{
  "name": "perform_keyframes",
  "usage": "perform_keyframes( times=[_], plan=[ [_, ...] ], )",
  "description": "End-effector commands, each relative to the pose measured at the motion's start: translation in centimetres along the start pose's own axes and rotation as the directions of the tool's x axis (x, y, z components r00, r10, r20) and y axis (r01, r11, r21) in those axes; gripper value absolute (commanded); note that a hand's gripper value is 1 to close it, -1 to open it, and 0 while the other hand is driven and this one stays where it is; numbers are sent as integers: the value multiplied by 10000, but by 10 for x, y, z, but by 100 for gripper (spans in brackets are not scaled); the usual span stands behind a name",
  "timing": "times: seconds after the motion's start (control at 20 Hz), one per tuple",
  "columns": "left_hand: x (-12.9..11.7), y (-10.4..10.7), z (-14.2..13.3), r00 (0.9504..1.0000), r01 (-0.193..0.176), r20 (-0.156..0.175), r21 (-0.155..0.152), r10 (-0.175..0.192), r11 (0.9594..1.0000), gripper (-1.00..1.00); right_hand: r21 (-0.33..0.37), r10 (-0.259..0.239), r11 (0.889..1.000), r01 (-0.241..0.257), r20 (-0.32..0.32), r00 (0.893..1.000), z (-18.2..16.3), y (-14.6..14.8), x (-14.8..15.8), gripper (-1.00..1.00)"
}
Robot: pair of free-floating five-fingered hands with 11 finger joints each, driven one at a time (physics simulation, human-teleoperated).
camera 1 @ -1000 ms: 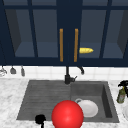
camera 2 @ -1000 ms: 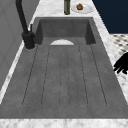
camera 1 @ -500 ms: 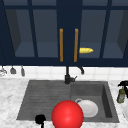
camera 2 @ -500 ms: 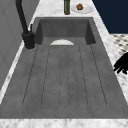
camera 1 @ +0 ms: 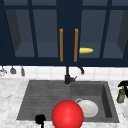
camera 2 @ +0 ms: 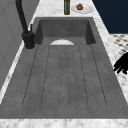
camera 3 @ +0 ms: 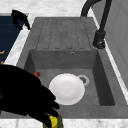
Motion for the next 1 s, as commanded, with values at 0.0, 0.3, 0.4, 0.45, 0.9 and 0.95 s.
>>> perform_keyframes(
  times=[0.0, 0.3, 0.4, 0.45, 0.9, 0.95],
  plan=[
    [0, 0, 0, 10000, 0, 0, 0, 0, 10000, 0, 203, 34, 9998, -33, -53, 10000, -4, 1, 4, 100],
    [0, 0, 0, 10000, 0, 0, 0, 0, 10000, 0, -1109, 131, 9937, -154, -219, 9997, -5, -9, 7, 100],
    [0, 0, 0, 10000, 0, 0, 0, 0, 10000, 0, -1316, 52, 9913, -78, -200, 9998, -5, -10, 7, 100],
    [0, 0, 0, 10000, 0, 0, 0, 0, 10000, 0, -1366, 4, 9906, -35, -224, 9997, -3, -10, 7, 100],
    [0, 0, 0, 10000, 0, 0, 0, 0, 10000, 0, -1394, -44, 9902, 16, -200, 9998, 0, -9, 8, 100],
    [0, 0, 0, 10000, 0, 0, 0, 0, 10000, 0, -1464, -5, 9892, -18, -156, 9999, 2, -12, 8, -100]
  ],
)
